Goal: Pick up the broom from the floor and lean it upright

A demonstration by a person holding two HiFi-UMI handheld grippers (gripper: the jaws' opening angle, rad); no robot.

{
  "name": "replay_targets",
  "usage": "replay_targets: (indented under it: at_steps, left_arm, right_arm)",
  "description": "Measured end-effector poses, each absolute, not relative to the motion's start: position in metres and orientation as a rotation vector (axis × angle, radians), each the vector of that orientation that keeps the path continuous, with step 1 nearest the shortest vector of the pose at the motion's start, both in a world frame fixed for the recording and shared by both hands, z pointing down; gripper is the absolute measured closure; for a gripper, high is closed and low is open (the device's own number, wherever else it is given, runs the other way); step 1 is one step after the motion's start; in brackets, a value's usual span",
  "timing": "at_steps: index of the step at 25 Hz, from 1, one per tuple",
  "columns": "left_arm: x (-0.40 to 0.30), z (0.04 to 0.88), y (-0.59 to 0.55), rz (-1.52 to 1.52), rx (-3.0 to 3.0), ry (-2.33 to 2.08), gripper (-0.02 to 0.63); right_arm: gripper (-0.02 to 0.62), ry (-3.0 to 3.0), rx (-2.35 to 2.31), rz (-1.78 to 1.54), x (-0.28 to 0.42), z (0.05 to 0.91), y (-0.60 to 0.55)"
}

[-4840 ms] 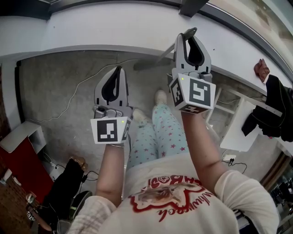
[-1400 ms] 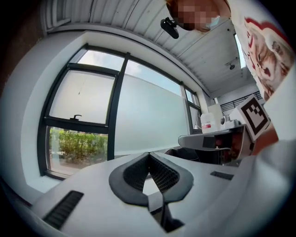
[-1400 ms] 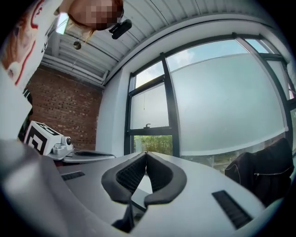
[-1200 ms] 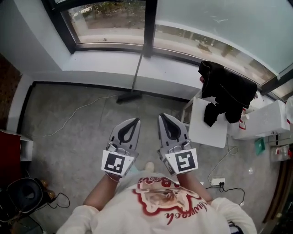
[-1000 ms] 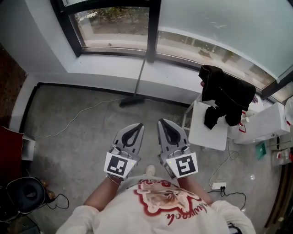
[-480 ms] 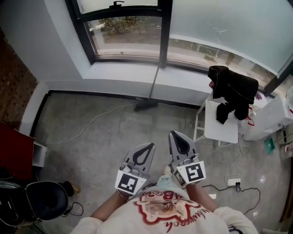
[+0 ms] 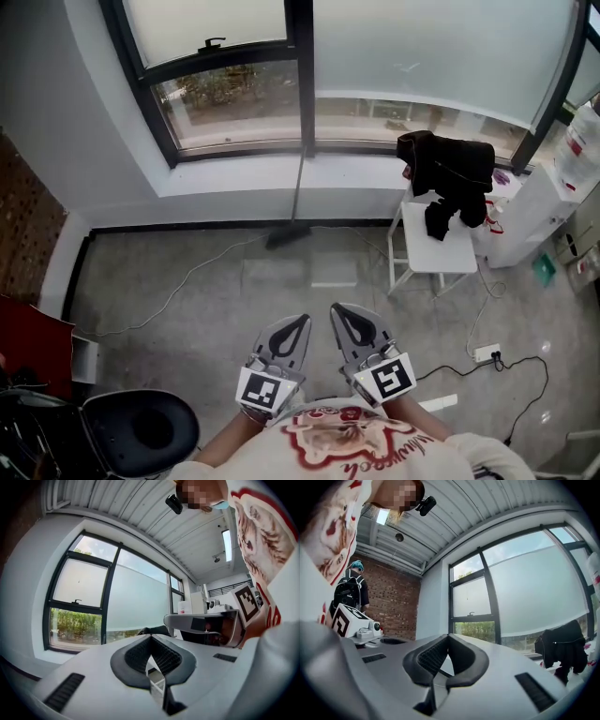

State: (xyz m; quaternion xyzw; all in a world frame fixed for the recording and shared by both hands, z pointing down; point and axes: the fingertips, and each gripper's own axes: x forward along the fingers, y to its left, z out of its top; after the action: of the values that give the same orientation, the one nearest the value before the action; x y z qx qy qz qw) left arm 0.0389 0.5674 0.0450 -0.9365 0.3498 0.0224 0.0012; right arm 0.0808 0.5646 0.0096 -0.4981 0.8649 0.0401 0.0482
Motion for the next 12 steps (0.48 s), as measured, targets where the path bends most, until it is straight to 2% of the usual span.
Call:
replay_targets:
  at_steps: [7, 12]
  left_arm:
    - [0.09, 0.026, 0.58, 0.179, -2.951, 1.093, 0.589]
    - [0.117, 0.031, 0.583, 0.165, -2.945, 1.087, 0.589]
  right_arm:
    - [0.571, 2.643, -1.525, 0.218, 0.124, -0.018, 0.578]
    - [0.572, 2.667, -1.534, 0.193, 0.15, -0.003, 0.58]
